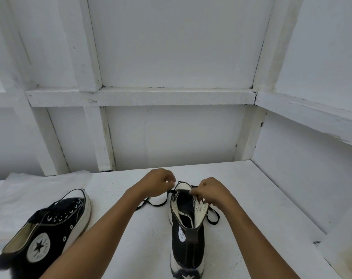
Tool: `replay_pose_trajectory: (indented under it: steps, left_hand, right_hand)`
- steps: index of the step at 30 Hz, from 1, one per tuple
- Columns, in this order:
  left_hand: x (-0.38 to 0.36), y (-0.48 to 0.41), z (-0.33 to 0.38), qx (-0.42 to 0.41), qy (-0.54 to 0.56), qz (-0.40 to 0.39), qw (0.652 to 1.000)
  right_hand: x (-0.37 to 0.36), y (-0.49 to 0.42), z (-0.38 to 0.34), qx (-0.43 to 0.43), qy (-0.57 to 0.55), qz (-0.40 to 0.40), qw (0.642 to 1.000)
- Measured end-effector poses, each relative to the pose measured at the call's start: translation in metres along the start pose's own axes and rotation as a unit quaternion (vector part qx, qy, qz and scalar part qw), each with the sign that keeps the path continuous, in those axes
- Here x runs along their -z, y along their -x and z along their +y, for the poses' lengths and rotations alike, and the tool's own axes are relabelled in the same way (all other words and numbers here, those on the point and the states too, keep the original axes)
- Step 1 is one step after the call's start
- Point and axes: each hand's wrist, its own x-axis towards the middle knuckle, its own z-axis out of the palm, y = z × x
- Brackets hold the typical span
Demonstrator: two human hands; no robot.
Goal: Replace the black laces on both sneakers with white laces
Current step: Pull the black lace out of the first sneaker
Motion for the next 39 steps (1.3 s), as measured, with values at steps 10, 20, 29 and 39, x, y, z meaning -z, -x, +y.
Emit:
replay_pose_trajectory:
  steps: [10,20,29,39]
  left_hand:
    - [-0.008,-0.002,0.001,0.002,-0.041,-0.062,0.997]
    - [0.028,0.007,0.008,0.032,0.504,-0.008,0.863]
    - [0.01,0.003,0.004,0.068,0.161,-0.03,0.984]
    - [0.01,0.007,0.005,0.046,0.173,-0.071,0.981]
  right_hand:
    - [-0.012,-0.015,0.002,0.024,0.051,0.059,0.997]
    - [-0.013,-0.02,0.002,0.022,0.048,0.059,0.997]
    - [-0.009,-0.021,0.006,0.004,0.032,0.042,0.999]
    - [-0.007,-0.017,0.006,0.002,0.034,0.041,0.999]
